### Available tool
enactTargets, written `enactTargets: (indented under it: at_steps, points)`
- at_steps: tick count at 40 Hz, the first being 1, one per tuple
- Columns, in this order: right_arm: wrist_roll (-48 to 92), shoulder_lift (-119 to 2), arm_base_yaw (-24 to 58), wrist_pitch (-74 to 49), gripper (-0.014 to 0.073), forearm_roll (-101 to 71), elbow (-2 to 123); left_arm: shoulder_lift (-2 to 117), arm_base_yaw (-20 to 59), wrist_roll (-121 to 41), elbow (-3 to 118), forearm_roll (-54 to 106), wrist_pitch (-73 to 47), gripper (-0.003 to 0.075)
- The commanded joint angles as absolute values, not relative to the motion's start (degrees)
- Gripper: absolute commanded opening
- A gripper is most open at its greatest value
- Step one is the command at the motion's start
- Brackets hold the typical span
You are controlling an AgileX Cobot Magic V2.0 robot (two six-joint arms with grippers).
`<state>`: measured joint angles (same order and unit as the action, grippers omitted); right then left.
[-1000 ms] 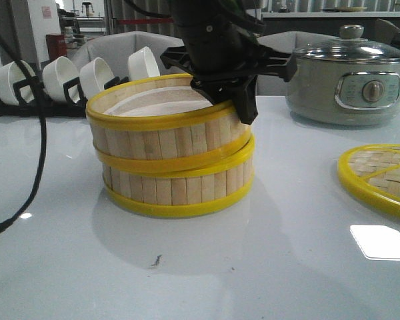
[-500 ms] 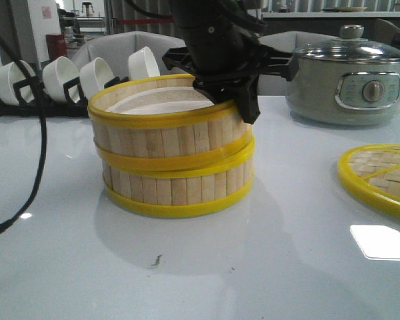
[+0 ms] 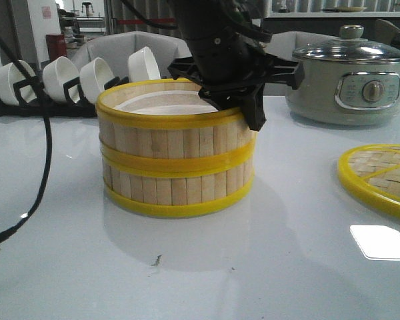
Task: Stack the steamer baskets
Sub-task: 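Lower the held basket onto the centre basket and open the left gripper, then raise the left gripper away from the stacked baskets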
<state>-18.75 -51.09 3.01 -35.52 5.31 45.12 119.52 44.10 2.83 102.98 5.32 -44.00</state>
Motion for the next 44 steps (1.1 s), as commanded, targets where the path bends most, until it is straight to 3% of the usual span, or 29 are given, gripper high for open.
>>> enactTargets:
  at_steps: [1, 17, 25, 28, 44]
  points:
    - [-18.5, -50.7, 3.3, -31.3, 0.0362, 6.3, 47.3, 115.8, 44.8, 2.5, 105.3, 6.9, -39.0, 0.0088]
    - [-18.5, -50.7, 3.3, -31.3, 0.0362, 6.3, 47.3, 115.7, 44.8, 2.5, 107.3, 5.8, -39.5, 0.0110]
    - [-18.5, -50.7, 3.3, -31.3, 0.0362, 6.3, 47.3, 115.7, 44.8, 2.5, 109.9, 4.0, -41.1, 0.0305]
    - [-18.5, -50.7, 3.3, -31.3, 0.0362, 6.3, 47.3, 115.7, 44.8, 2.5, 110.3, 4.0, -41.9, 0.0343]
    - [-18.5, -50.7, 3.3, -31.4, 0.0362, 6.3, 47.3, 115.7, 44.8, 3.0, 110.5, 2.7, -43.6, 0.0340]
